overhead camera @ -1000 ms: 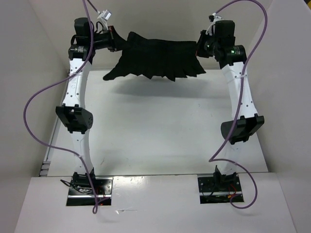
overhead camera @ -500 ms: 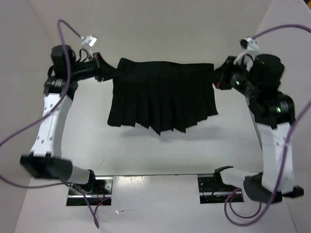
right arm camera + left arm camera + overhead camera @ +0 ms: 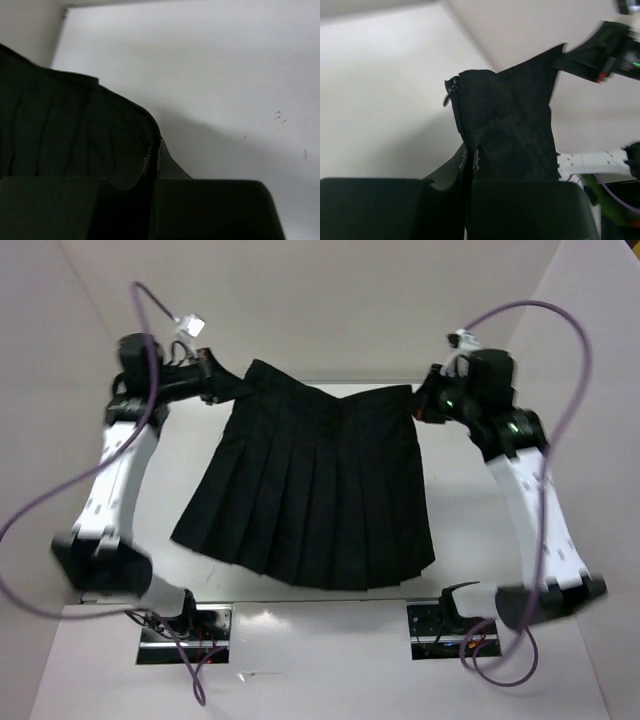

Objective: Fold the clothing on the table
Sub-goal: Fold the skirt

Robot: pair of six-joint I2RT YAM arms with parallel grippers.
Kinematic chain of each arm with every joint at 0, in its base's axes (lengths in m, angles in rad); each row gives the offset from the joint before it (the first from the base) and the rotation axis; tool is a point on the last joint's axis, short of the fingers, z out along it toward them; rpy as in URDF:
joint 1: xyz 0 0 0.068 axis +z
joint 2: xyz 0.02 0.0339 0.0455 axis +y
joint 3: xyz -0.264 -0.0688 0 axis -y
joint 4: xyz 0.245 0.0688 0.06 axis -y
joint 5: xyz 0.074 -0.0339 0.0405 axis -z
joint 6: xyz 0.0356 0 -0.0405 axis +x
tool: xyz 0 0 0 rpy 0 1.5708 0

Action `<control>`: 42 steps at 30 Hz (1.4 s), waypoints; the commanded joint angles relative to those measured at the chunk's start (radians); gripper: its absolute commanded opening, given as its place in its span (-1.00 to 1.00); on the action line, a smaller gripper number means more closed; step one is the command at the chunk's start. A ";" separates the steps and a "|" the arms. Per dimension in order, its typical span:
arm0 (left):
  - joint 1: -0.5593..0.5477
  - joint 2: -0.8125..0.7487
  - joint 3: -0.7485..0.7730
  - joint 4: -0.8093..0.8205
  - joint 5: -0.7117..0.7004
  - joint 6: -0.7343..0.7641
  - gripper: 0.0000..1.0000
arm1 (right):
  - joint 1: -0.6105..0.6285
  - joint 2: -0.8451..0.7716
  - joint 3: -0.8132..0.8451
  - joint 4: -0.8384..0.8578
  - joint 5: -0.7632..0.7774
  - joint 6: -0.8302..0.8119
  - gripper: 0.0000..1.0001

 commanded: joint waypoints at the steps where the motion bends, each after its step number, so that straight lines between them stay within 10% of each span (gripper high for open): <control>1: 0.018 0.253 0.037 -0.017 -0.029 0.043 -0.99 | -0.038 0.209 -0.015 0.149 -0.003 -0.022 -1.00; 13: 0.035 0.738 1.020 -0.238 0.018 -0.045 -0.94 | -0.075 0.479 0.603 0.086 0.074 -0.063 -1.00; 16: 0.049 0.694 1.011 -0.246 0.031 -0.009 -0.88 | -0.075 0.414 0.556 0.086 0.053 -0.072 -1.00; 19: 0.049 0.626 0.888 -0.265 0.031 0.055 -0.86 | -0.052 0.333 0.329 0.150 0.043 -0.072 -1.00; 26: -0.069 0.212 -0.322 0.179 -0.083 0.013 -0.86 | 0.076 -0.024 -0.402 0.206 0.006 0.062 -1.00; 30: -0.166 0.022 -0.650 0.091 -0.136 0.051 -0.86 | 0.207 -0.262 -0.607 0.099 0.011 0.274 -1.00; 42: -0.213 -0.305 -0.754 -0.265 -0.221 0.022 -0.81 | 0.287 -0.677 -0.747 -0.293 0.032 0.670 -1.00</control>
